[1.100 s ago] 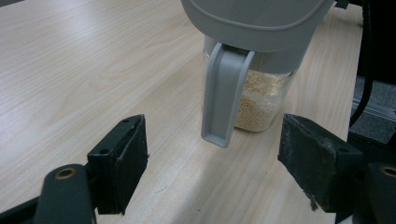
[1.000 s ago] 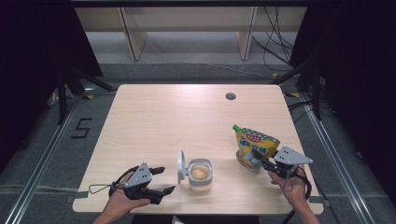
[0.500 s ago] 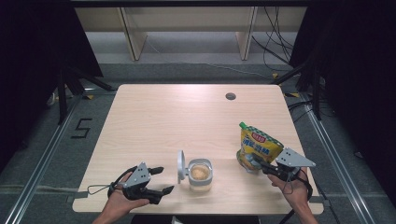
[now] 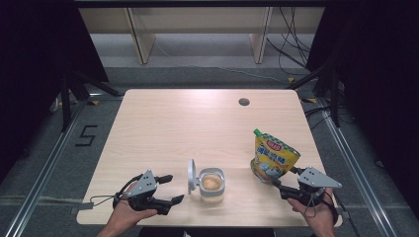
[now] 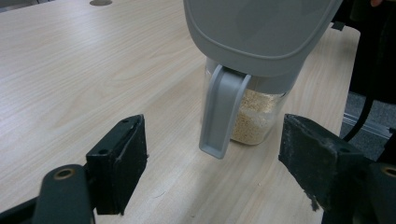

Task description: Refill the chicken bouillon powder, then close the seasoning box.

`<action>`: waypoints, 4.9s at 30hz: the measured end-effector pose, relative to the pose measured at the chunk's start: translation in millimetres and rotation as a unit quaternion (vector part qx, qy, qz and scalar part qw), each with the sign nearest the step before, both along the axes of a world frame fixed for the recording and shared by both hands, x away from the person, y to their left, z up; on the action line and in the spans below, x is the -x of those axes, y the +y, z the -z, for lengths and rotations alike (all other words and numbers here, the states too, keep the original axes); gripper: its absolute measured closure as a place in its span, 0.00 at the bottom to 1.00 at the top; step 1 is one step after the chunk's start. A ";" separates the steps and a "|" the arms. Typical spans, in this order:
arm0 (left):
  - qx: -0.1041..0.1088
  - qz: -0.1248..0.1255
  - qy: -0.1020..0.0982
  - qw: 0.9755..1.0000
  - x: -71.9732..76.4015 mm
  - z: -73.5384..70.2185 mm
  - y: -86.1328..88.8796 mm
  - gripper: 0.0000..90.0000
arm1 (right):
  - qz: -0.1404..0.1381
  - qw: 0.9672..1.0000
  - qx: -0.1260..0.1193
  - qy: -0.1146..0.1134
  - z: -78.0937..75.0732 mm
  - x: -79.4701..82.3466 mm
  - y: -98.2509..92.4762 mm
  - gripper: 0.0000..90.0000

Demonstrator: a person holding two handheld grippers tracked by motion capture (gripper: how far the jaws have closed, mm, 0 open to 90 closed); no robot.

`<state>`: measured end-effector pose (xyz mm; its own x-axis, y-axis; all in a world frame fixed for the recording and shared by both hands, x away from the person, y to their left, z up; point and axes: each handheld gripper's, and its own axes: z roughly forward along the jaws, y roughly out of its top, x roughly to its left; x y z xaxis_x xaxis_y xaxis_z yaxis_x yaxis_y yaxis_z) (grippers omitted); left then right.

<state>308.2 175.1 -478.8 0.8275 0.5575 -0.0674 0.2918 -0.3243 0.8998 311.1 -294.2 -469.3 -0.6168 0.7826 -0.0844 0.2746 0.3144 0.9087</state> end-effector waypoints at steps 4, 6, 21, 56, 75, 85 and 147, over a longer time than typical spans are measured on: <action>0.006 -0.009 0.008 1.000 1.3 -4.1 -2.1 0.24 | 0.010 1.000 -0.004 0.028 3.7 6.8 2.7 0.33; 0.005 -0.006 0.002 1.000 1.6 -7.6 -2.9 0.24 | 0.008 1.000 0.002 0.026 4.1 8.2 1.7 0.31; 0.033 -0.007 -0.004 0.999 3.3 -19.2 0.6 0.53 | 0.027 0.999 -0.004 0.037 4.3 21.6 -5.1 0.28; 0.029 0.043 -0.063 0.997 -3.5 -52.7 -35.3 0.99 | 0.006 0.999 0.028 0.024 4.5 21.6 -0.6 0.29; 0.019 0.065 -0.046 0.997 -11.0 -48.5 -56.3 0.98 | 0.005 0.999 0.029 0.024 4.6 21.6 -0.7 0.30; 0.062 0.041 -0.007 0.997 -13.1 -44.3 -34.4 0.78 | 0.003 0.999 0.021 0.041 5.4 22.3 2.1 0.30; 0.016 -0.024 0.027 0.999 13.5 9.3 19.4 0.28 | 0.000 0.999 0.027 0.038 6.9 24.7 1.6 0.30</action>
<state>294.7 194.5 -488.1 0.7948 0.5928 -0.1296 0.3548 -0.2807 0.8918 286.3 -292.6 -476.2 -0.6227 0.7783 -0.0803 0.3415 0.3627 0.8671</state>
